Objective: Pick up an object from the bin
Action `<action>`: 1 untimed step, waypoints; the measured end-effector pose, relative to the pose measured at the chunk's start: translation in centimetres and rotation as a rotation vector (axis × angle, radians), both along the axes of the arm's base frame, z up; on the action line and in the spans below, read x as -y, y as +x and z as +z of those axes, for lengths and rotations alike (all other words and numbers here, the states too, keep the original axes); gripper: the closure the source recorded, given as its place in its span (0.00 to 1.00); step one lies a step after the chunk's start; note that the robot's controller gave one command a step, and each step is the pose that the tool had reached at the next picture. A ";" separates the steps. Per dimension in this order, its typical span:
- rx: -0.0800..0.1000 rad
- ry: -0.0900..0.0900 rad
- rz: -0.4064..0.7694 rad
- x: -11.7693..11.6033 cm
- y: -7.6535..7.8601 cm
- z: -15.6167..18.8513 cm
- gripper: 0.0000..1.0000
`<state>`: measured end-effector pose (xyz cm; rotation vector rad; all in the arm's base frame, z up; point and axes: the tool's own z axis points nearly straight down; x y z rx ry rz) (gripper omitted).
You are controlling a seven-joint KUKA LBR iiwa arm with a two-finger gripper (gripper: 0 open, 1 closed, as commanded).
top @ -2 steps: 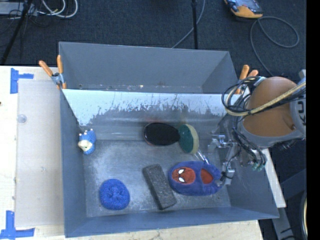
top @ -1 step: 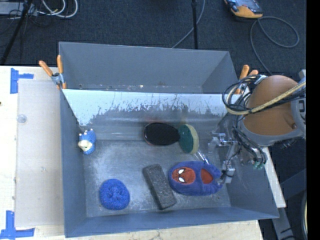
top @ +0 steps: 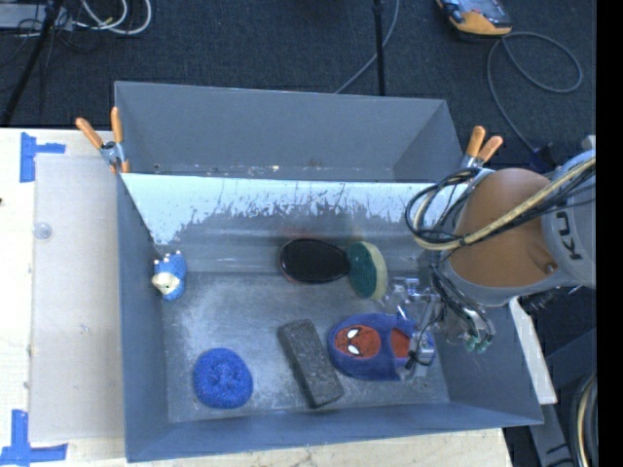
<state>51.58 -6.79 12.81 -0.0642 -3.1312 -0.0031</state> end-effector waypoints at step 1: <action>0.000 0.001 0.011 -2.5 -0.7 -0.3 0.00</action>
Offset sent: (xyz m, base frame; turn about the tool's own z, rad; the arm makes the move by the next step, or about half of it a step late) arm 0.0019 0.0053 -0.0247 0.0888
